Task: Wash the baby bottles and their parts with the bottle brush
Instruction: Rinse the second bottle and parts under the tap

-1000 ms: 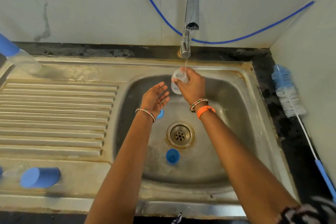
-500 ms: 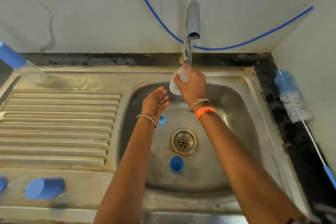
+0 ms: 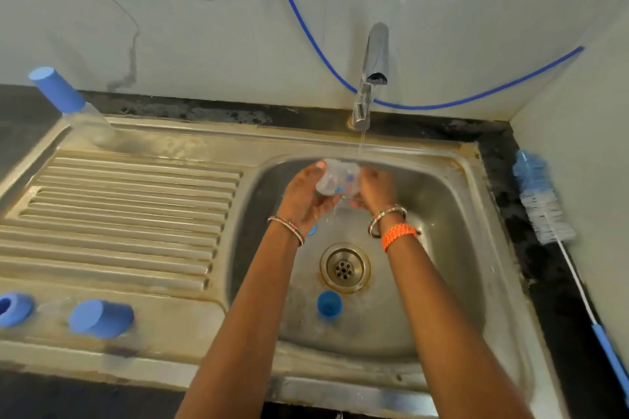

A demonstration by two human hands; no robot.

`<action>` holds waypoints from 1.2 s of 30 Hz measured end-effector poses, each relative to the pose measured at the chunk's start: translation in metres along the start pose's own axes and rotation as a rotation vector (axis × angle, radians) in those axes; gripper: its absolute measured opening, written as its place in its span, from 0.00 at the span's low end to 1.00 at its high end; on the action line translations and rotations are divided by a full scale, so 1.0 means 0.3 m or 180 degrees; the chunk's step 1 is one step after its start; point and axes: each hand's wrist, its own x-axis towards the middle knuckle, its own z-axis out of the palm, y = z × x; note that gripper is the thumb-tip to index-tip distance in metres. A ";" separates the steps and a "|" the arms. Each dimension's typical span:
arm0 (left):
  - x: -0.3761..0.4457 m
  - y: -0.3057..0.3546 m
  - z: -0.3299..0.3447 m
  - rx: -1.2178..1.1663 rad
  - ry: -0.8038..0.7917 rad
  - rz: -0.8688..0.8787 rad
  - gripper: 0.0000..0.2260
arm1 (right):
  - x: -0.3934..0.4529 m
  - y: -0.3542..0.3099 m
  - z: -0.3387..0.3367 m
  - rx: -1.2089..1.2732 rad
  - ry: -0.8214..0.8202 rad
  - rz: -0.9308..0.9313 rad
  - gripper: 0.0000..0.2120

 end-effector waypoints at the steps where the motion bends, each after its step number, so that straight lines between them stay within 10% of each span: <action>1: -0.017 -0.006 -0.003 0.0257 0.0142 0.0048 0.12 | -0.036 0.019 -0.010 -0.0212 -0.0057 -0.0093 0.11; 9: -0.163 0.048 -0.071 0.1663 0.0638 0.0519 0.09 | -0.262 0.038 0.060 -0.0995 -0.0885 -0.1145 0.21; 13: -0.295 0.219 -0.212 0.1008 0.0730 0.0621 0.04 | -0.379 -0.076 0.148 -0.0434 -0.0953 -0.1463 0.20; 24: -0.749 0.781 -1.087 0.2487 0.1159 0.1633 0.09 | -0.673 -0.449 1.022 -0.0568 -0.2474 -0.2174 0.28; 36: -0.641 0.908 -1.558 0.1943 0.1468 0.1224 0.09 | -0.699 -0.411 1.469 -0.1283 -0.2568 -0.2449 0.26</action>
